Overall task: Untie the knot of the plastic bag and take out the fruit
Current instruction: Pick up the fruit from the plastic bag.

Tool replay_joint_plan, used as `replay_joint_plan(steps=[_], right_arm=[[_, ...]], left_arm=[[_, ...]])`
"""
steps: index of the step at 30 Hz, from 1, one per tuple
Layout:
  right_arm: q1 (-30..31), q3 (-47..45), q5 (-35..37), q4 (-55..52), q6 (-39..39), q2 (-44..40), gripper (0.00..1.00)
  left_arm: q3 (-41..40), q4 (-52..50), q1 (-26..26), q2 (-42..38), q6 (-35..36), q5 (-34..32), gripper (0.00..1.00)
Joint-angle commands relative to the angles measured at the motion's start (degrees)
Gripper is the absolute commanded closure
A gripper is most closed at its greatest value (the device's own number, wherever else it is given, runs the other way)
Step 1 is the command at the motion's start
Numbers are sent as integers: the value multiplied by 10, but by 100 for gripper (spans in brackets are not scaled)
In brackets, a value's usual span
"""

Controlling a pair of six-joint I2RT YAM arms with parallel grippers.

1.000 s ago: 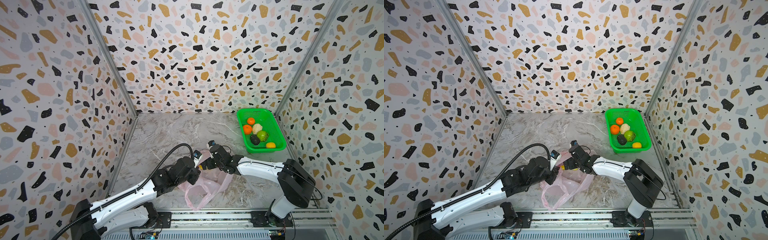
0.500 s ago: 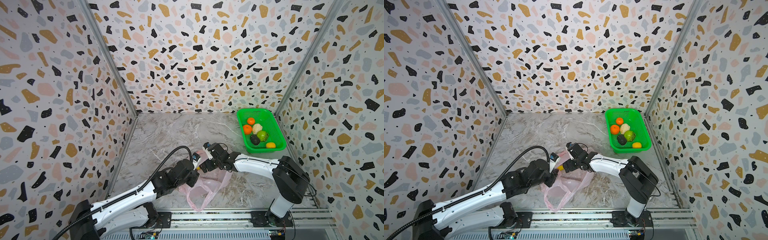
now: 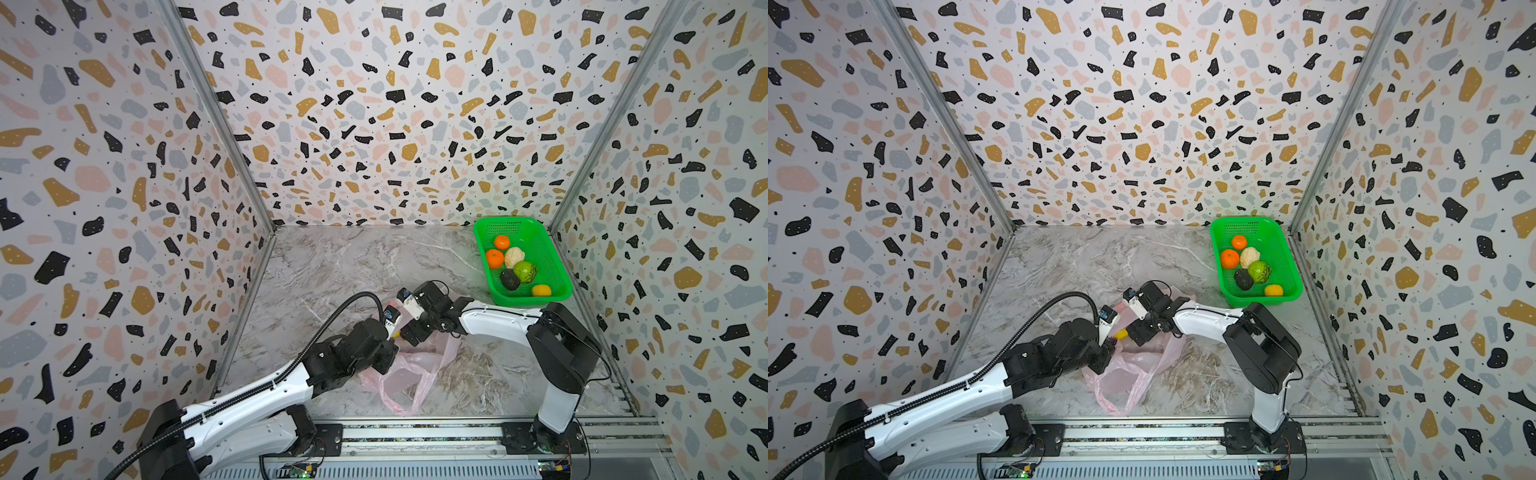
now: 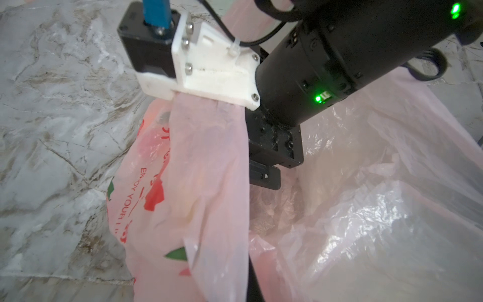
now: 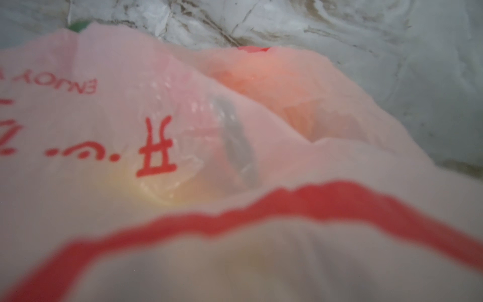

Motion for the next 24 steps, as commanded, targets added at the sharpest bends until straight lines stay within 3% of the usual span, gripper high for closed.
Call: replay_joint_plan(steps=[1,6,8,17,20,24], right_arm=[[13,17,-16,-16,-27,5,16],[38,13,-10,-17,-26,31,17],[43,15,2,-20,-21,43,22],[41,-23,60,-3,31,2,71],[32,-48,75,-2,48,-34,80],[18,-88,80,-10,71,-98,81]], left_arm=[[-8,12,-1,-6,2,-11,100],[-10,12,0,-9,1,-14,100],[-11,13,0,-10,1,-14,100],[-14,12,0,-14,-1,-18,100],[-13,15,0,-14,1,-18,100],[-10,20,0,-4,9,-9,100]])
